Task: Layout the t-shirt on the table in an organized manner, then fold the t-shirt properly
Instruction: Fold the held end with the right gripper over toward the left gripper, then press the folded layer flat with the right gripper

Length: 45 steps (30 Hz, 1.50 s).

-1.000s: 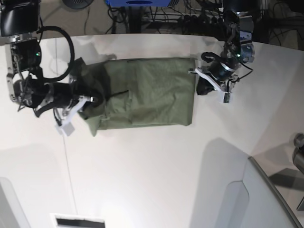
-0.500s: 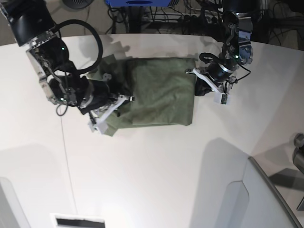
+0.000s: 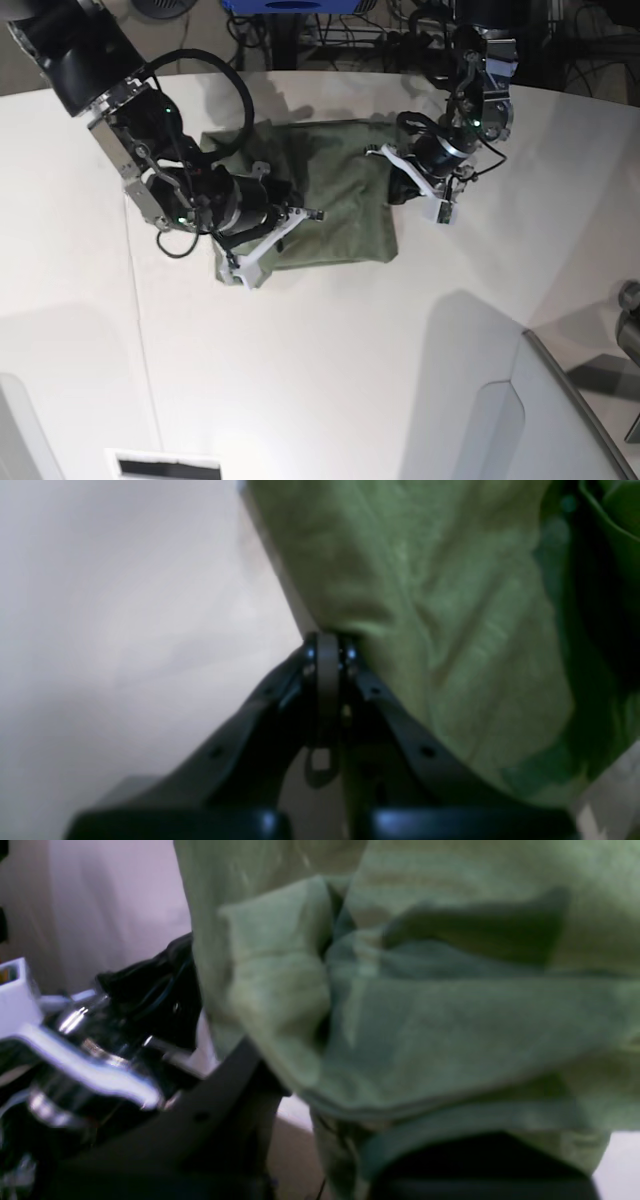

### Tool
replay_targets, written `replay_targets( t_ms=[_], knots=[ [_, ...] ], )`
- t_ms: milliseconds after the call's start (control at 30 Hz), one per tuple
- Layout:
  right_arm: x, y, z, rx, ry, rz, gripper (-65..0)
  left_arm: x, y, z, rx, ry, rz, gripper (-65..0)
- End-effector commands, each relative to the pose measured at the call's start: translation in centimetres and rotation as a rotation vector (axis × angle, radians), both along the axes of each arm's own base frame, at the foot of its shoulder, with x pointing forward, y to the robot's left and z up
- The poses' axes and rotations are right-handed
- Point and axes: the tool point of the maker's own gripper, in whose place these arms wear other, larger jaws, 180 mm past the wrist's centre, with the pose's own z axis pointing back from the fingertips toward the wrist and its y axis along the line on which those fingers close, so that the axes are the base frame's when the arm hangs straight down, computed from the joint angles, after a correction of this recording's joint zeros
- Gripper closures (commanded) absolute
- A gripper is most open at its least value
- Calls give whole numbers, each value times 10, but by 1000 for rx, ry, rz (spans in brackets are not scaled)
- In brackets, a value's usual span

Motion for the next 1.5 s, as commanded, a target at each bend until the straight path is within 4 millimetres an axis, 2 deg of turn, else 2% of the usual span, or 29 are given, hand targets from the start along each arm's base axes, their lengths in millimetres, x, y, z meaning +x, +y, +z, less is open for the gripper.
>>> replay_targets(
  t_ms=[0, 133, 267, 367, 500, 600, 700, 833, 900, 1067, 1133, 1400, 1467],
  knots=[
    [9, 13, 13, 27, -38, 14, 0, -6, 0, -5, 24, 32, -26, 0],
    [7, 29, 15, -6, -79, 52, 0, -5, 4, -5, 29, 30, -21, 0],
    [6, 33, 8, -15, -63, 53, 0, -4, 11, 1, 46, 14, -23, 0],
    [3, 31, -1, -27, -37, 47, 0, 2, 17, 13, 60, -21, -26, 0],
    [3, 31, -1, -28, -37, 50, 0, 8, 50, 27, 95, -59, 44, 0],
    [3, 30, -1, -33, -34, 39, 0, 3, 76, 33, 139, -69, 82, 0],
    [6, 26, -2, -52, -18, 1, 0, -6, 95, 35, 180, -61, 85, 0],
    [6, 36, 2, -63, -37, 50, -3, -23, 119, 32, 218, -32, 106, 0],
    [0, 43, 1, -70, -41, 88, -44, -31, 131, 31, 232, -19, 129, 0],
    [-3, 59, 3, -48, -33, 100, -258, -48, 159, 32, 259, 1, 198, 0],
    [-5, 63, 2, -44, -25, 99, -303, -53, 167, 33, 267, 6, 217, 0],
    [-8, 78, 7, -16, -22, 113, -309, -58, 195, 41, 292, -5, 293, 0],
    [-14, 90, 10, -6, -26, 143, -312, -58, 197, 42, 293, -6, 298, 0]
  ],
)
